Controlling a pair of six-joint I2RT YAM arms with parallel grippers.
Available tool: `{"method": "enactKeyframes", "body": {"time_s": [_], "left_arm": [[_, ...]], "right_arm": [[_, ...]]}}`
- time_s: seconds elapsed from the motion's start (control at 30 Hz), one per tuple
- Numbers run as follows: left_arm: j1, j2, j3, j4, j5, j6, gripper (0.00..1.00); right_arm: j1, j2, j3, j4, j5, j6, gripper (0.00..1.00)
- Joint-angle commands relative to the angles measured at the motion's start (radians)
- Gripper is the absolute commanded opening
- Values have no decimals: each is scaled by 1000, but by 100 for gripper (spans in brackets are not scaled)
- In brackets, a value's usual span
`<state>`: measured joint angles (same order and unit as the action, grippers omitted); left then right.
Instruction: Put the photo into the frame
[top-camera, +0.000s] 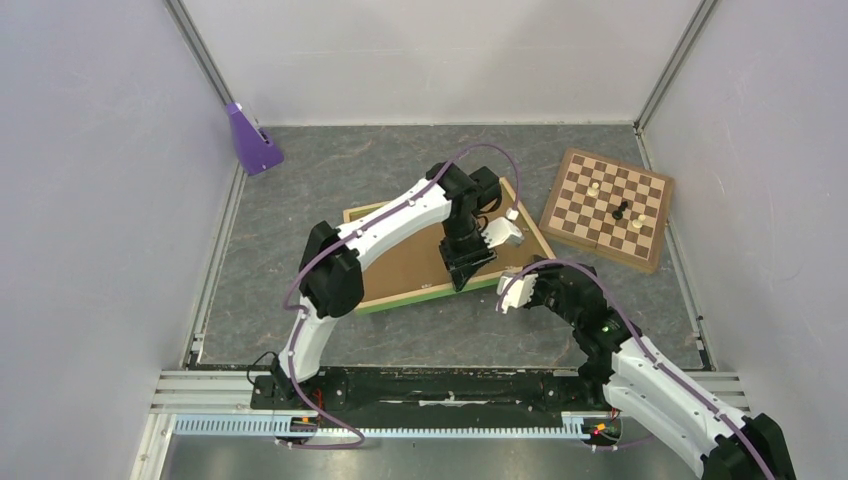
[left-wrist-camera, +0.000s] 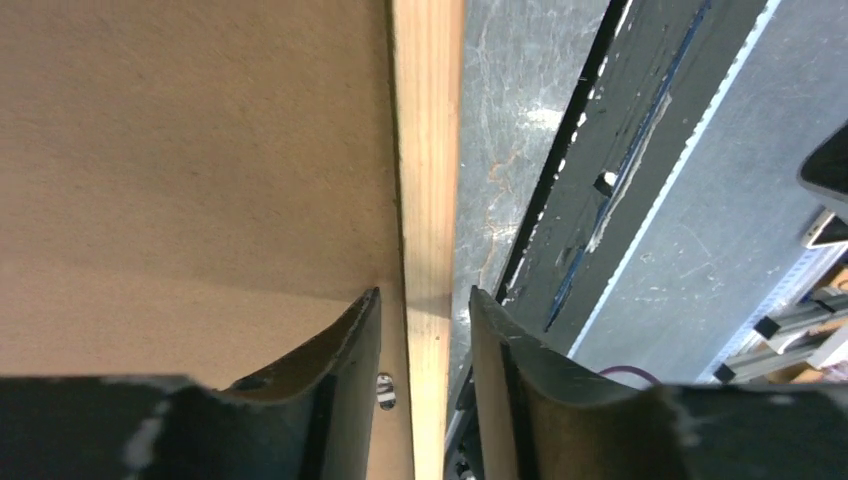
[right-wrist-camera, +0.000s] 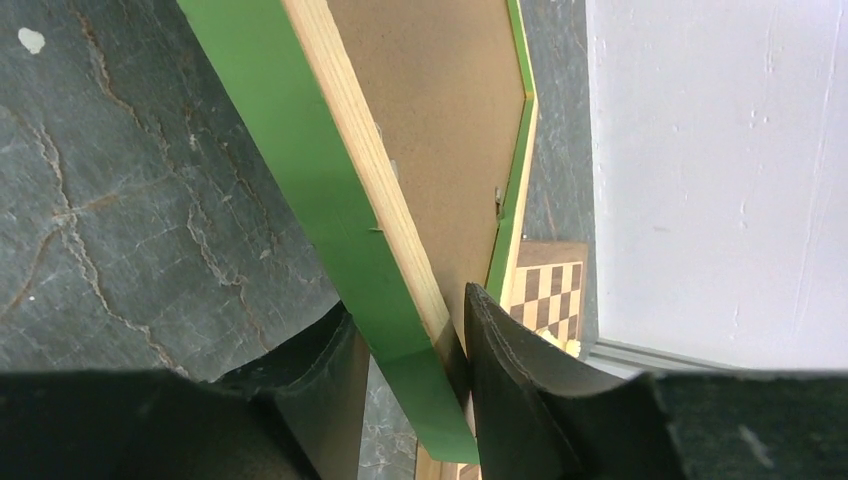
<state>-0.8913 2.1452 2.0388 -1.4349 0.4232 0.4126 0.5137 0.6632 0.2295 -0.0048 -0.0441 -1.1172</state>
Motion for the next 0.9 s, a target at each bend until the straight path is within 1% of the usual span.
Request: {"method": "enactKeyframes", "body": {"time_s": [0.0,0.07,0.1,0.2,0.4,0.57,0.67,0.87], "left_arm": [[27,-44,84,0,24,0,59],[37,-61,102,14,-10,-15,69],[39,-70,114,14,-36,-18,71],[64,-108,155,20,-102,-30,74],[156,-227,217,28,-213,-38,81],[163,-330,218,33,-306,63,86],[163,-375,217,67,-346,113,93],[161,-413,243,80,-433,215,100]], "right_arm": [[6,5,120,-27,-14,81,7],[8,17,161,-64,-22,96,5],[8,25,186,-89,-27,105,4],[9,53,273,-168,-47,143,2],[9,116,444,-298,-83,248,2],[9,174,581,-380,-113,307,2],[9,211,641,-411,-139,336,2],[9,277,742,-462,-188,404,2]]}}
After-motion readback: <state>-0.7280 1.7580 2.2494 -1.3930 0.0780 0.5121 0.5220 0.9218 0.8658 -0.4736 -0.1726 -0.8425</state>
